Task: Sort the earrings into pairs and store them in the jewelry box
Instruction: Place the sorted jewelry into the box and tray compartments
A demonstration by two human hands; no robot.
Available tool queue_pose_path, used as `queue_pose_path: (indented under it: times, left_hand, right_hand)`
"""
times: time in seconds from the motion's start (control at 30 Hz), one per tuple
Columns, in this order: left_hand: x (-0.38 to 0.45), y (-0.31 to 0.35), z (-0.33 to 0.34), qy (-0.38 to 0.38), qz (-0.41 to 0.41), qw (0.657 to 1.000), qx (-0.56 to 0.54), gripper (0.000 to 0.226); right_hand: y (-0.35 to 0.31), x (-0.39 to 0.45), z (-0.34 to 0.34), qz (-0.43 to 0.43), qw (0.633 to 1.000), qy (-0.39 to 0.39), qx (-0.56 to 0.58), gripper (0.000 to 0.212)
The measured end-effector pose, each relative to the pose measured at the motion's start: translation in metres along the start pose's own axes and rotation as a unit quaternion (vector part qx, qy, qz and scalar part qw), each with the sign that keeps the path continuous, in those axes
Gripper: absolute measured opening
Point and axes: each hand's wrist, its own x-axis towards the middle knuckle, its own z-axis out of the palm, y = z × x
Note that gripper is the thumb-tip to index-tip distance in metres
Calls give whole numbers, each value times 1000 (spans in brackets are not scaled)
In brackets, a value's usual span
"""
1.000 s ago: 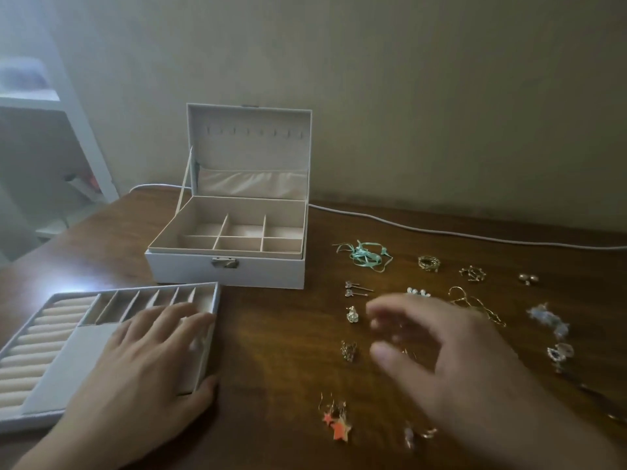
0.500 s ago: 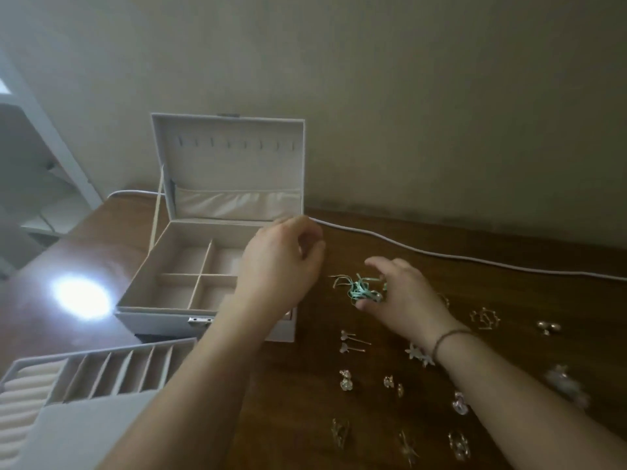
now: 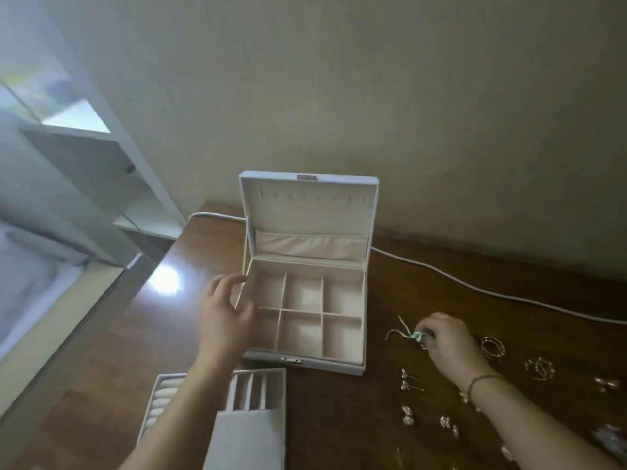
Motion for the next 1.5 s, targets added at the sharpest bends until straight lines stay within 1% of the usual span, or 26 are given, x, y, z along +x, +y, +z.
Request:
queue_pose_path:
  times: [0.1,0.17,0.23,0.33,0.43,0.5,0.57,0.63,0.7,0.73,0.8,0.83,0.9,0.97,1.07,1.1,1.17,1.2,1.27,1.3,1.33,1.37,1.4,1.43,1.5]
  left_hand:
    - [11,-22,-2,-63,-31,997,-18,37]
    - [17,-31,-1,-103,-31,993,-46,40]
    - [21,-39,0,-113,-26,991,-61,43]
    - [25,-49,-3,-115,-43,987,-106,46]
    - [26,-58,-5,-131,-71,976,-161,42]
    - [27,-61,-6,-136,-95,967,-196,37]
    - [28,-62,-9,-144,-116,956,-229,32]
    - [30,-64,-12,-159,-126,947,-250,29]
    - [32,-66,-13,-173,-117,945,-253,28]
    - [33,-68,-14,-178,-111,946,-248,28]
    - [34,-71,-14,-184,-100,949,-235,29]
    - [34,-72,-14,-186,-95,951,-230,29]
    - [32,-73,-14,-190,-87,954,-215,28]
    - [30,-69,-16,-207,-73,959,-180,30]
    - [26,-65,-20,-233,-55,962,-131,53]
    - [24,-66,-21,-234,-54,962,-126,60]
    - [24,-68,-22,-230,-63,963,-126,66]
    - [24,-68,-21,-230,-69,962,-127,67]
    - [24,-69,-20,-227,-73,962,-130,66]
    - [24,-69,-20,-226,-73,963,-130,64]
    - [24,-68,-20,-225,-70,963,-129,61]
    - [24,-68,-19,-224,-67,964,-129,59]
    - [23,-68,-18,-222,-65,964,-128,57]
    - [23,-67,-17,-219,-66,965,-127,55]
    - [22,-66,-15,-213,-67,967,-125,49]
  right_hand:
    - [-18,-10,-11,12,997,50,64,22]
    - [-45,-18,-23,-19,990,95,100,24]
    - [-82,-19,-33,-56,983,105,136,26]
    - [-141,-8,-30,-95,964,78,238,31]
    - [-192,15,-7,-85,918,32,387,33]
    - [-219,29,14,-61,901,2,429,31]
    - [-236,44,38,-26,907,-24,420,30]
    - [-242,57,61,6,924,-28,380,33]
    - [-244,64,75,28,949,-18,313,29]
    - [-246,66,78,33,962,-10,272,24]
    - [-250,66,78,30,980,4,195,13]
    - [-253,66,77,23,987,1,161,13]
    - [-258,64,76,-9,995,-33,89,23]
    - [-260,63,74,-49,995,-72,43,38]
    - [-251,57,64,-93,990,-87,55,49]
    - [-244,51,59,-105,988,-78,82,50]
    - [-222,34,48,-120,981,-47,148,49]
    - [-208,21,42,-123,979,-14,164,46]
    - [-172,-5,35,-103,980,107,132,36]
    - [-155,-20,34,-67,980,161,91,32]
    - [-141,-33,35,-20,980,191,47,31]
    - [-129,-44,37,28,981,193,23,32]
    - [-120,-54,40,60,982,176,37,34]
    - [-114,-61,44,73,983,154,75,37]
    - [-110,-66,48,63,980,131,136,40]
